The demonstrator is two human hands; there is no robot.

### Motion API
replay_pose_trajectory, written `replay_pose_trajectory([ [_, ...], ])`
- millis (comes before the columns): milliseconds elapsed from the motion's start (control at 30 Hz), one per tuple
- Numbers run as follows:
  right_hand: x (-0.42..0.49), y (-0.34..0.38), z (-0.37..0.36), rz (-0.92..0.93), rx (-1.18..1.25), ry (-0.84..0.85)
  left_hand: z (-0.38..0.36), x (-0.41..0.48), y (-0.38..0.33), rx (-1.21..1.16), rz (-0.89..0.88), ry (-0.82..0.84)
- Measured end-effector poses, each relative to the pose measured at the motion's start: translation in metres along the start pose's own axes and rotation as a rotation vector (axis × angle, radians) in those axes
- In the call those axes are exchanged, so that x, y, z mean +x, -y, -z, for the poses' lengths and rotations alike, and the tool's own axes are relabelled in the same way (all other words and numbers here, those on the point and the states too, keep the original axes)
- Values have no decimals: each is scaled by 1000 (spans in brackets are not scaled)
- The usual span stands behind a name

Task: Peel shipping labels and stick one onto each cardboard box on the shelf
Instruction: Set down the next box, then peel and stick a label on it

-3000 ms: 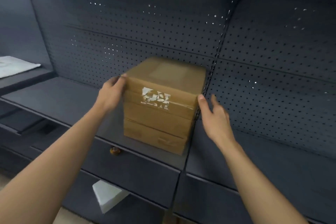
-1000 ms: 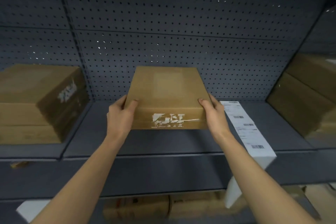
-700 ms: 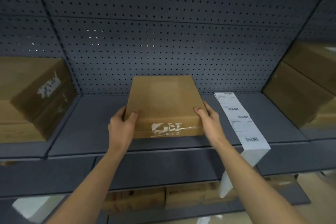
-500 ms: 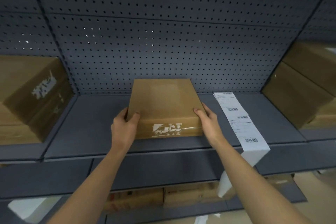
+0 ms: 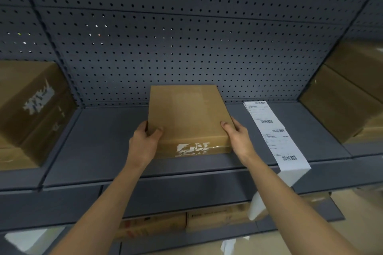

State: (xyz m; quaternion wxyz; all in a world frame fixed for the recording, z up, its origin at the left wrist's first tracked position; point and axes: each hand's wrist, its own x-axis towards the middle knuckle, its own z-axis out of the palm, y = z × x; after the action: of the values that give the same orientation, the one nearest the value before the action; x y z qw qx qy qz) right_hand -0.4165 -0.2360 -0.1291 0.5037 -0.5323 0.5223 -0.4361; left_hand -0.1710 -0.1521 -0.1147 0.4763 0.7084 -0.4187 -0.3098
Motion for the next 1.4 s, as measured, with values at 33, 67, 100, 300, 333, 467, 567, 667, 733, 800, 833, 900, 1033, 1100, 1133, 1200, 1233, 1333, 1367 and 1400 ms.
replay_pose_trajectory([
  [33, 0, 0, 0, -6, -9, 6, 1, 2, -1, 10, 10, 9],
  [67, 0, 1, 0, -11, -19, 14, 1, 3, -4, 22, 16, 18],
  [100, -2, 2, 1, -8, -41, 18, 1, 5, -6, 37, 16, 19],
  [300, -12, 2, 24, 22, -178, -112, -6, 6, -19, 219, -279, -125],
  [333, -15, 2, 31, 36, -192, -128, -10, 3, -25, 231, -307, -138],
  [467, -25, 4, 65, 122, -322, -172, -35, -8, -46, 278, -419, -87],
  [567, -29, 0, 96, 199, -392, -223, -61, -17, -62, 313, -506, -20],
  [667, -30, -7, 132, 226, -474, -211, -95, -30, -79, 334, -582, 39],
  [733, -31, -12, 157, 235, -519, -157, -123, -41, -89, 331, -590, 106],
  [800, -31, -18, 181, 252, -582, -84, -153, -56, -96, 342, -578, 161],
  [833, -31, -21, 193, 265, -625, -44, -168, -64, -98, 343, -564, 187],
  [900, -29, -29, 213, 300, -700, 36, -196, -81, -97, 344, -513, 256],
  [1033, -21, -46, 240, 359, -745, 159, -241, -112, -83, 408, -366, 361],
  [1100, -19, -53, 246, 428, -742, 226, -257, -126, -70, 445, -287, 375],
  [1133, -19, -56, 249, 478, -741, 260, -263, -132, -64, 463, -239, 380],
  [1200, -19, -61, 252, 558, -746, 311, -274, -142, -53, 498, -176, 371],
  [1233, -19, -64, 253, 585, -748, 330, -278, -145, -48, 501, -147, 365],
  [1333, -20, -67, 255, 664, -760, 381, -290, -149, -41, 448, -56, 320],
  [1367, -21, -68, 255, 681, -763, 393, -294, -148, -38, 402, -45, 298],
  [1400, -21, -68, 255, 692, -766, 401, -297, -147, -34, 357, -41, 277],
])
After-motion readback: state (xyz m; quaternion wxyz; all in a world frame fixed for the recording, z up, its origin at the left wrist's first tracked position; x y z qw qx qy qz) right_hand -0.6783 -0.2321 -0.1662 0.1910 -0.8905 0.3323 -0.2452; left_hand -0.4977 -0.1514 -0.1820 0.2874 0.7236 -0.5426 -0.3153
